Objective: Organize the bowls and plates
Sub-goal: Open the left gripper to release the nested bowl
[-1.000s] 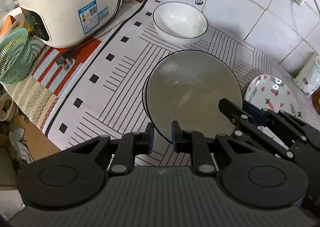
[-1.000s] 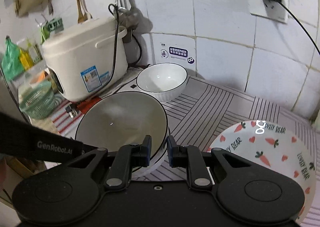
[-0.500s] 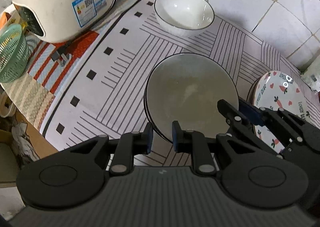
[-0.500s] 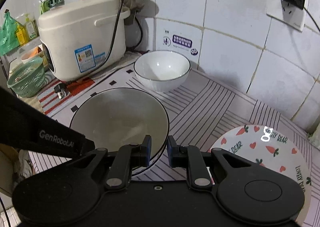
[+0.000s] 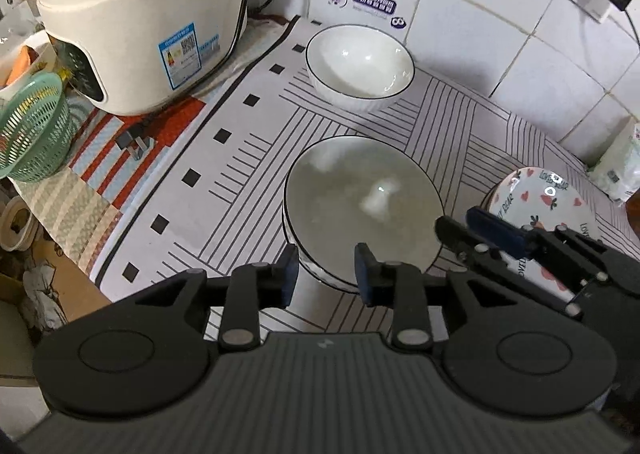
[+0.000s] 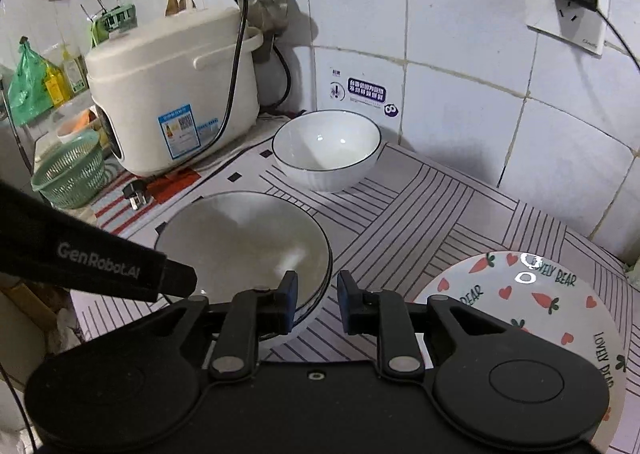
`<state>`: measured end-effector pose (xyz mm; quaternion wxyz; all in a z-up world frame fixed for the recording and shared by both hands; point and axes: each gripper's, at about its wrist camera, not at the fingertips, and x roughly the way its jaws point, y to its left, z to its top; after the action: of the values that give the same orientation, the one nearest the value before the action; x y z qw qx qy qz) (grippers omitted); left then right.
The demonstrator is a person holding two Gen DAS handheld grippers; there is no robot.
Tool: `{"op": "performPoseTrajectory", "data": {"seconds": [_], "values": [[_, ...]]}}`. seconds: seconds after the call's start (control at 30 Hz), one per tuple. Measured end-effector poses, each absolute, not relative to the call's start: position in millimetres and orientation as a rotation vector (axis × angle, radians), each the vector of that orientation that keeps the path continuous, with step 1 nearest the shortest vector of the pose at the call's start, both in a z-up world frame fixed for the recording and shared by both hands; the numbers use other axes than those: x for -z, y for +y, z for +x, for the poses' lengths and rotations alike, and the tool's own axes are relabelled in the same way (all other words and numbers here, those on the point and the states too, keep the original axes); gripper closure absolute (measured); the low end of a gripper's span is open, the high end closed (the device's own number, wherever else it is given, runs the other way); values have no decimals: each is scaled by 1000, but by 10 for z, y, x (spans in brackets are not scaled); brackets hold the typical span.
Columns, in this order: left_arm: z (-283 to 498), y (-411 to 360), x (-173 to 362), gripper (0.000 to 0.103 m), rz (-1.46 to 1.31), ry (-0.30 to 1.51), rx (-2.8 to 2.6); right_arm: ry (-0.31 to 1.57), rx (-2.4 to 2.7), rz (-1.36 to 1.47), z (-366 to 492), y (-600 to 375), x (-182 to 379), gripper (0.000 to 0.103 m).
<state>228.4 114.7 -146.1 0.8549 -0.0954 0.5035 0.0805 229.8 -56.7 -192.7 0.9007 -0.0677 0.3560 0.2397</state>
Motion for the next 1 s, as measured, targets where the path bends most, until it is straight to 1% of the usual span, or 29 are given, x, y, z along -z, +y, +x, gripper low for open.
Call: {"op": "performPoseTrajectory", "data": {"seconds": [0.17,0.3,0.43,0.5,0.53,0.57,0.83,1.0], "values": [[2123,1111,1332,73,-183,1026,-151,727,-500,-73,2273,-742,1771,78],[2001,1112,1212,72,-186,997,-150,728,-517,-23,2244,-895,1633,74],[1928,1111,1100,72,-200,965,-146,700,-547,39,2223,-1035,1521,74],[1903,1088,1061,72,-199,949,-146,692,-557,54,2235,-1089,1467,71],[1889,1070,1044,71,-194,941,-145,693,-562,64,2247,-1113,1451,65],[1882,1055,1032,70,-191,936,-143,697,-566,76,2264,-1142,1432,60],[1896,1075,963,66,-229,917,-129,711,-594,115,2377,-1237,1334,57],[2007,1301,896,64,-252,887,-112,717,-622,94,2465,-1163,1308,54]]}}
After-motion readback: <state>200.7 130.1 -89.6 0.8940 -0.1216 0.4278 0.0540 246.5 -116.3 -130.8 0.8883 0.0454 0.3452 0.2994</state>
